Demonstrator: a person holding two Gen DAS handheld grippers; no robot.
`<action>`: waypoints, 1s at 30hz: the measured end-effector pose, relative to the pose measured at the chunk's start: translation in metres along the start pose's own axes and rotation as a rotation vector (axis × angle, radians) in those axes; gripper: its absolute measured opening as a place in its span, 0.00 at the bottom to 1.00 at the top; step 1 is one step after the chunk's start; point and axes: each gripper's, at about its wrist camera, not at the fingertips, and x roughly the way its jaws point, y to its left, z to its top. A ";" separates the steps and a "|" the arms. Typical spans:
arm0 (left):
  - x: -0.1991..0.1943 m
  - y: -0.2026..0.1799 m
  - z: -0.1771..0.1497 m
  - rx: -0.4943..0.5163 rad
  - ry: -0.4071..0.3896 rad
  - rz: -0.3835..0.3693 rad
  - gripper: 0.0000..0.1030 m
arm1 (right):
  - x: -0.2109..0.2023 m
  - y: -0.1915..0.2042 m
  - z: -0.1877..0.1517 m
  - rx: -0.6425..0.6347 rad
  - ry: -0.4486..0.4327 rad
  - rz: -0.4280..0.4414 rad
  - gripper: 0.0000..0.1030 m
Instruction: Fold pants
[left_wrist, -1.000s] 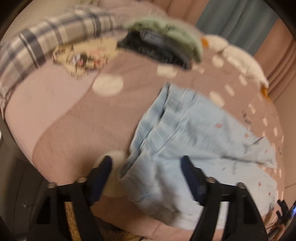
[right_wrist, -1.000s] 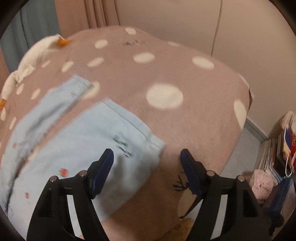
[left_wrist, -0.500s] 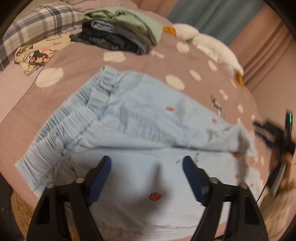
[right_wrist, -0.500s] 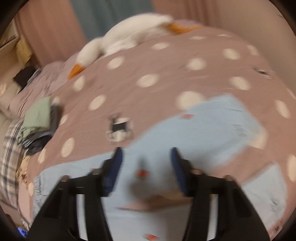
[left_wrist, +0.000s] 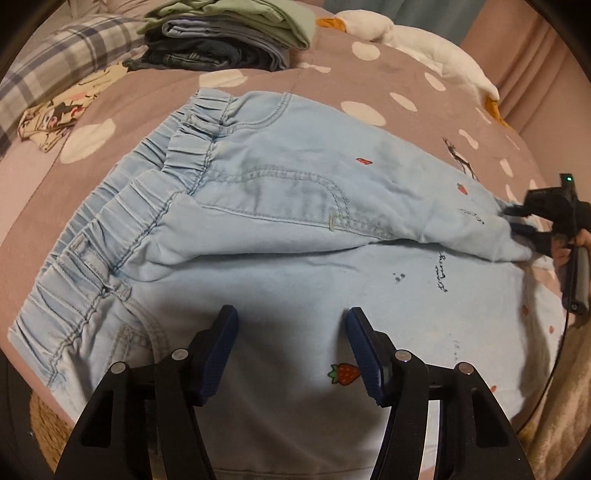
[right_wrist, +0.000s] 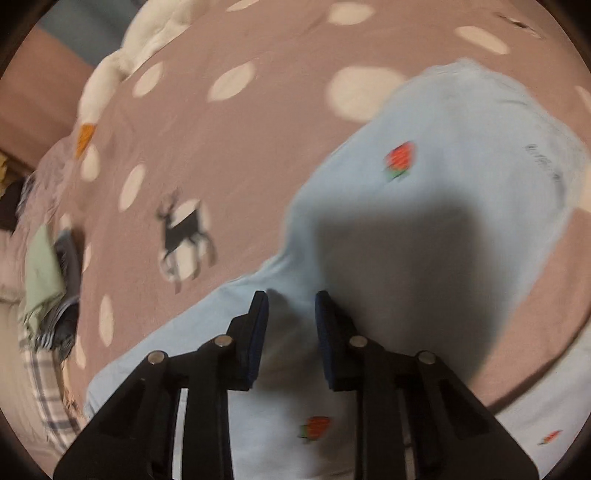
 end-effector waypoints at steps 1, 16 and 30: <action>0.001 0.001 0.002 -0.006 -0.003 -0.002 0.59 | 0.000 -0.001 0.005 -0.007 -0.013 -0.033 0.27; -0.004 0.025 0.011 -0.182 0.023 -0.170 0.59 | 0.001 0.018 0.017 -0.117 -0.136 -0.168 0.07; -0.014 -0.039 0.093 -0.187 -0.050 -0.325 0.77 | -0.137 -0.090 -0.164 -0.073 -0.298 0.181 0.07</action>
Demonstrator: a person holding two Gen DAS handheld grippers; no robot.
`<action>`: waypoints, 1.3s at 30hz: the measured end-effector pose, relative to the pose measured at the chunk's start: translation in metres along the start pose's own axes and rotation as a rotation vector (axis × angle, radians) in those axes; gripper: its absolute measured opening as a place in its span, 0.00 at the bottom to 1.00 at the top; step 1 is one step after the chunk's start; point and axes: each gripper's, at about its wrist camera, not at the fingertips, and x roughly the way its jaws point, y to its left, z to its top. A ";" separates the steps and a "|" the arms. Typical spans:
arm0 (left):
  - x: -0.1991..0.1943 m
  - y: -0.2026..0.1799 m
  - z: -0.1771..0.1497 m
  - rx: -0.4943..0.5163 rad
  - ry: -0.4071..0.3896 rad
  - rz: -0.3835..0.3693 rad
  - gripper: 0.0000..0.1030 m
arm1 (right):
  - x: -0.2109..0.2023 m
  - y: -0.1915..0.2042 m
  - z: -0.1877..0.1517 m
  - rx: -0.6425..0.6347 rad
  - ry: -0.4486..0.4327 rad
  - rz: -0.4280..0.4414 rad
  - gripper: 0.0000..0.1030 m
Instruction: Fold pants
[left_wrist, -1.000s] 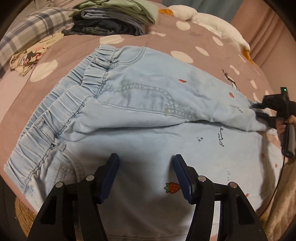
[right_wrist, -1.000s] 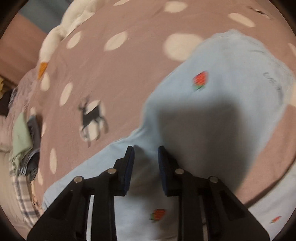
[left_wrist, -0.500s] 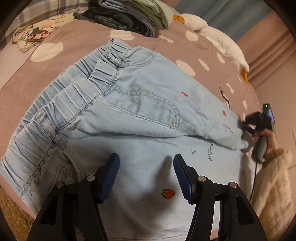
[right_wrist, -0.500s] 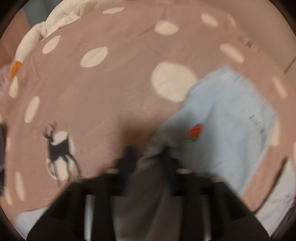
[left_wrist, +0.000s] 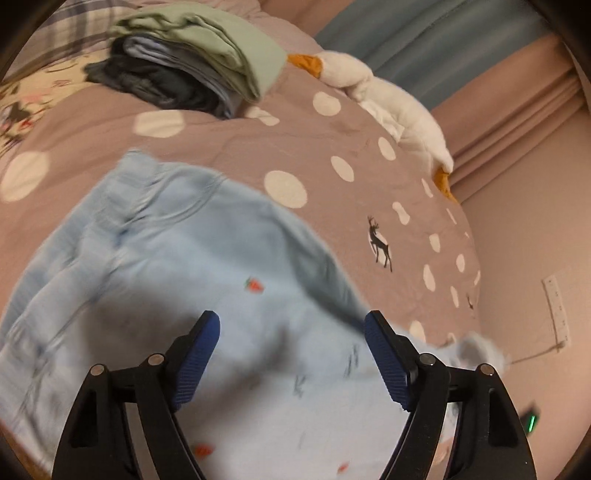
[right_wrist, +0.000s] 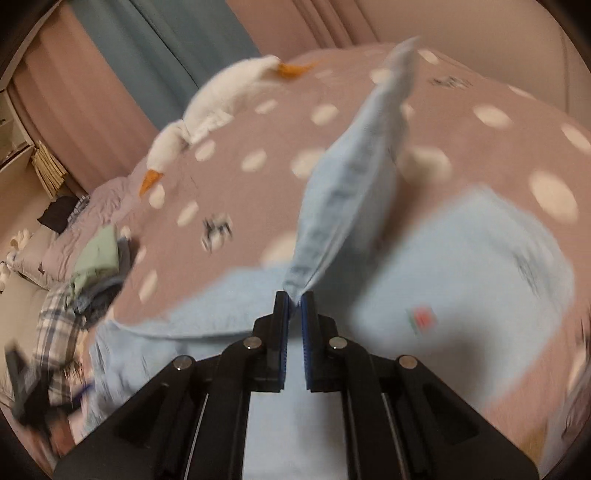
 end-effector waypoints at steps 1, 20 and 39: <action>0.015 -0.004 0.007 -0.002 0.016 0.005 0.77 | 0.005 -0.004 -0.006 -0.002 0.013 0.000 0.07; -0.060 0.022 -0.092 0.019 0.047 -0.060 0.04 | 0.005 -0.040 -0.018 0.095 0.077 -0.009 0.07; -0.074 0.121 -0.059 -0.208 -0.112 0.063 0.20 | -0.013 -0.116 0.006 0.304 0.029 -0.056 0.45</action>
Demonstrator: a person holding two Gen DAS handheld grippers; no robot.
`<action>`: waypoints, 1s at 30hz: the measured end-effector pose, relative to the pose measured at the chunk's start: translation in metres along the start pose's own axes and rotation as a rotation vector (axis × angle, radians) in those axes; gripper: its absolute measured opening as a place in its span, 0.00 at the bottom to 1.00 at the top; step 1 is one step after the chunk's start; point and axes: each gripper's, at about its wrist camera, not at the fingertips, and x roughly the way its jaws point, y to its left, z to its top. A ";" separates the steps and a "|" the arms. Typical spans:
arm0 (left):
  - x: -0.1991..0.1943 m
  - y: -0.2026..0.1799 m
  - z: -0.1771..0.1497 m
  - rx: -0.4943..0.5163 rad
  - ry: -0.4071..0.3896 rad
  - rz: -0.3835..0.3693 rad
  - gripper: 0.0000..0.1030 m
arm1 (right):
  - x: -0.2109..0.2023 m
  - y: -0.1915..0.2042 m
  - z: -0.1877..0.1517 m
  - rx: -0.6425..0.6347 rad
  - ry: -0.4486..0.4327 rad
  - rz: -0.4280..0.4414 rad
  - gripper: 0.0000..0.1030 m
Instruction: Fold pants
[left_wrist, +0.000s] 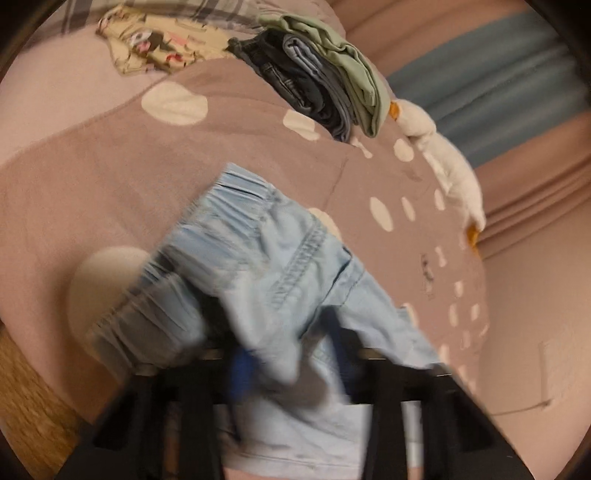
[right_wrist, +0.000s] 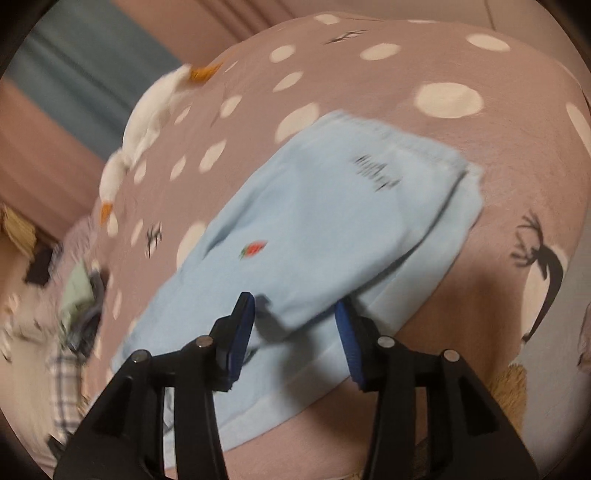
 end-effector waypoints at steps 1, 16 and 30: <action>0.000 -0.002 -0.001 0.012 0.002 0.003 0.17 | 0.000 -0.005 0.005 0.017 -0.006 -0.008 0.45; -0.032 -0.046 0.029 0.154 -0.032 -0.062 0.08 | -0.038 0.041 0.077 -0.092 -0.240 0.103 0.06; 0.003 0.008 -0.020 0.105 0.238 0.187 0.09 | -0.014 -0.039 0.031 0.030 -0.070 -0.175 0.07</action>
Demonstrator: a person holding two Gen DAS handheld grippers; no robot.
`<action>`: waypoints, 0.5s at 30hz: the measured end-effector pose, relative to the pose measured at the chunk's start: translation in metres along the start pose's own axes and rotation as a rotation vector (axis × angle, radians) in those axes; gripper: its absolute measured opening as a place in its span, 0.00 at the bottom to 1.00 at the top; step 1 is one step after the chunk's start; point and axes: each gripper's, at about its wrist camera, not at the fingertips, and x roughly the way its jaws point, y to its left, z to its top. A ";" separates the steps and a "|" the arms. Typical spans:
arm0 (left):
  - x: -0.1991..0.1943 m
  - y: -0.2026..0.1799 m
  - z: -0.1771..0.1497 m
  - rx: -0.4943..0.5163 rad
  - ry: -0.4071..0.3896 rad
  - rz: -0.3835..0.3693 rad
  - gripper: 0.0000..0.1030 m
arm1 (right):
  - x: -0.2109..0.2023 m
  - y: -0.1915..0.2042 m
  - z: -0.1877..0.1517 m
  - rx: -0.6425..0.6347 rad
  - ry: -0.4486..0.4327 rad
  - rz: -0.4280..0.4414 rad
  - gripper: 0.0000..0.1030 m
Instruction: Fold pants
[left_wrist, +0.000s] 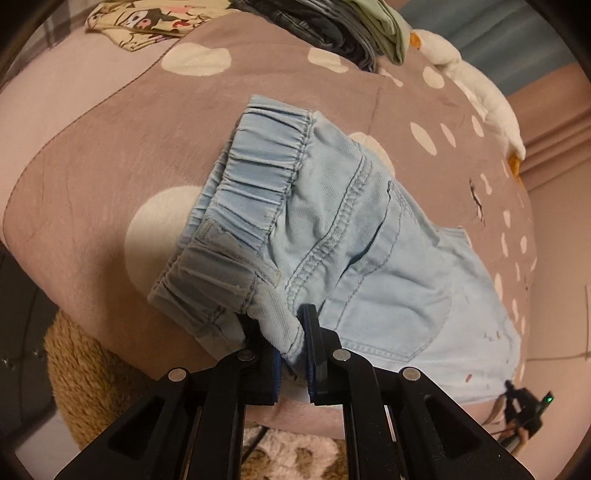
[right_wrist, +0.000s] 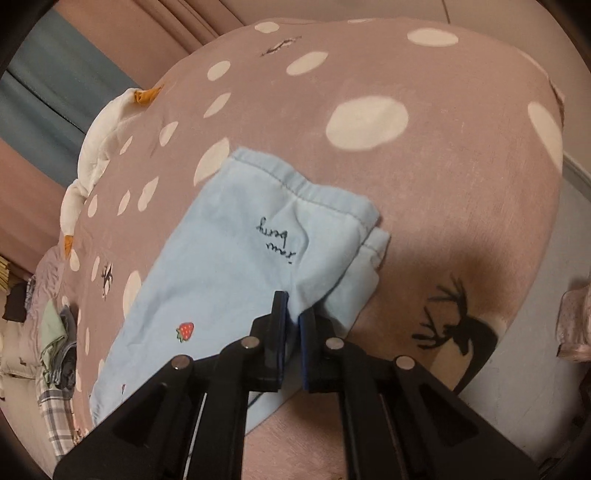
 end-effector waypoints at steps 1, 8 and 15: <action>-0.001 0.000 0.000 -0.007 0.002 -0.003 0.09 | -0.004 0.001 0.001 -0.007 -0.026 -0.023 0.07; -0.007 0.001 -0.003 -0.017 0.002 -0.001 0.09 | -0.016 -0.007 0.003 -0.018 -0.074 -0.070 0.06; 0.005 0.009 -0.007 -0.015 0.035 -0.002 0.11 | 0.007 -0.011 -0.001 -0.016 -0.041 -0.138 0.05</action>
